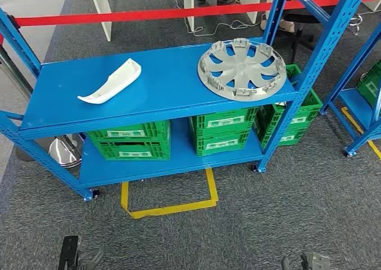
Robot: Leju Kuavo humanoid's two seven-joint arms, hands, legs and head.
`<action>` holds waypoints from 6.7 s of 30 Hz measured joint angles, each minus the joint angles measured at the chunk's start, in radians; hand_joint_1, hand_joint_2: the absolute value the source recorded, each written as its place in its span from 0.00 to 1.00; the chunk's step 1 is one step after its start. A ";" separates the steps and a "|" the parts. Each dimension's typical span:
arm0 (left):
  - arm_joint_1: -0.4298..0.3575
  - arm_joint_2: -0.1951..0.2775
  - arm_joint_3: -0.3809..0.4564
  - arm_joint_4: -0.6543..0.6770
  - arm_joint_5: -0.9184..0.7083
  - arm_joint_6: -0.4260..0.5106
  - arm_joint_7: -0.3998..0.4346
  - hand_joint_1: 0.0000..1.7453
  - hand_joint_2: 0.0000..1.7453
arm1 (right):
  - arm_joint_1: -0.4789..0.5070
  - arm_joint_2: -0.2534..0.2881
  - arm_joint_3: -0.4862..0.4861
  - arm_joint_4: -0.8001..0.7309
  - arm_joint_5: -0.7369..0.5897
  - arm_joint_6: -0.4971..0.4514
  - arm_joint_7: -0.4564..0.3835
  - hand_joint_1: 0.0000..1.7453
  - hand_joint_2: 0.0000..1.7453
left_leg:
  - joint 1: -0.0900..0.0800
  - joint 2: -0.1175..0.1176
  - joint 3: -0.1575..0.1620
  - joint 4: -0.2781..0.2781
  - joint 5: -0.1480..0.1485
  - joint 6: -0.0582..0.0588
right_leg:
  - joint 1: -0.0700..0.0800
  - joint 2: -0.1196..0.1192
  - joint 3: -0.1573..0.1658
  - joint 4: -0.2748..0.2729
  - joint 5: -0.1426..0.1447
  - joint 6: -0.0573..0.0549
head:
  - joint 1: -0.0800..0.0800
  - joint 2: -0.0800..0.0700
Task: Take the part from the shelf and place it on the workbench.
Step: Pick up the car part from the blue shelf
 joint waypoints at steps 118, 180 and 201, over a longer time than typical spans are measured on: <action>-0.128 0.013 0.338 0.385 -0.923 0.147 0.092 0.00 0.00 | -0.989 -0.251 1.407 -0.001 0.540 -0.133 0.486 0.00 1.00 | 0.004 0.009 -0.040 0.045 -0.014 -0.001 | -0.009 -0.020 -0.083 0.037 0.038 0.008 | 0.005 0.000; -0.104 0.009 0.406 0.389 -0.889 0.194 0.121 0.00 0.00 | -1.129 -0.130 1.470 0.258 0.684 0.320 0.449 0.00 1.00 | -0.011 -0.003 -0.155 0.050 0.095 0.012 | 0.007 -0.018 -0.056 0.016 0.030 -0.011 | -0.001 0.000; -0.117 -0.008 0.406 0.392 -0.926 0.197 0.139 0.00 0.00 | -1.109 -0.147 1.456 0.352 0.644 0.330 0.564 1.00 1.00 | -0.004 0.000 -0.110 0.033 0.072 0.048 | 0.006 -0.016 -0.204 0.303 -0.092 0.023 | 0.001 0.000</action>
